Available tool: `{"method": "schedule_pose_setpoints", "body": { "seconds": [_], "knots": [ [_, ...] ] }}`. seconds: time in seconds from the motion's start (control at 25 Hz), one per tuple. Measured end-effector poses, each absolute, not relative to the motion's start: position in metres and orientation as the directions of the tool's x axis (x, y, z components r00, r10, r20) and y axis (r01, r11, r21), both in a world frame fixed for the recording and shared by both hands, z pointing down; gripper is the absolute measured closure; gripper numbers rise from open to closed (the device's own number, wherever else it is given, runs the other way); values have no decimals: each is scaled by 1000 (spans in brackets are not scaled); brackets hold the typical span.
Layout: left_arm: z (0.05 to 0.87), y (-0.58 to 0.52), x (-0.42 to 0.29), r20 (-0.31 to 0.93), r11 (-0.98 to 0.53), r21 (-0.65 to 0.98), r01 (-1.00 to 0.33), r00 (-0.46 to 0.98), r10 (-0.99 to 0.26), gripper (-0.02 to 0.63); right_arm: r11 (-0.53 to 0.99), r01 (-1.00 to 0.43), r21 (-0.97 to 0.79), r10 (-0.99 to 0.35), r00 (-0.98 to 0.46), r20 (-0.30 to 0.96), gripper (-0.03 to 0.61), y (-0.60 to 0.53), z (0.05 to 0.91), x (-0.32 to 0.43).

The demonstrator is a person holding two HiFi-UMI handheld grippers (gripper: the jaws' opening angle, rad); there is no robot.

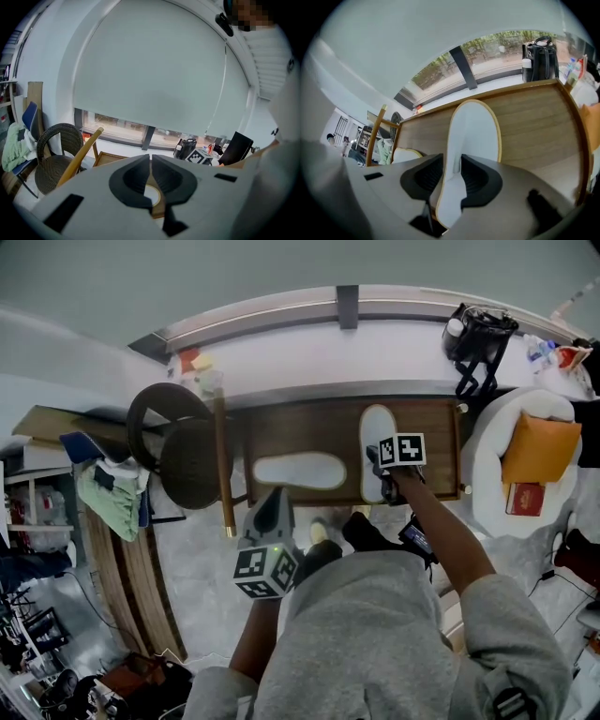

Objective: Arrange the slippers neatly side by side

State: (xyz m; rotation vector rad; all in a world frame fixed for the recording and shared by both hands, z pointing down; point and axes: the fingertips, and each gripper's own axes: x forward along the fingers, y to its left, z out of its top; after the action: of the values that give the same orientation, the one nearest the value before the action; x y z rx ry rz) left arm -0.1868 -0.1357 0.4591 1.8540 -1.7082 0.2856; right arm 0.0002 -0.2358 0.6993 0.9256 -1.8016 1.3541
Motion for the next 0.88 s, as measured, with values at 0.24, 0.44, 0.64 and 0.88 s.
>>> {"method": "schedule_pose_setpoints", "body": {
  "seconds": [0.24, 0.44, 0.64, 0.88],
  "knots": [
    [467, -140, -184, 532, -28, 277, -960, 177, -828, 586, 323, -831, -454, -165, -521, 837, 428, -237, 672, 2],
    [476, -144, -182, 538, -58, 271, -961, 201, -819, 586, 441, -809, -387, -276, -533, 800, 428, -244, 630, 10],
    [488, -141, -175, 549, -120, 233, -965, 232, -803, 586, 548, -783, -294, -404, -555, 727, 428, -239, 589, 25],
    [515, -137, -171, 602, -271, 75, -960, 261, -755, 584, 585, -774, -242, -559, -600, 572, 506, -228, 529, 32]
  ]
}}
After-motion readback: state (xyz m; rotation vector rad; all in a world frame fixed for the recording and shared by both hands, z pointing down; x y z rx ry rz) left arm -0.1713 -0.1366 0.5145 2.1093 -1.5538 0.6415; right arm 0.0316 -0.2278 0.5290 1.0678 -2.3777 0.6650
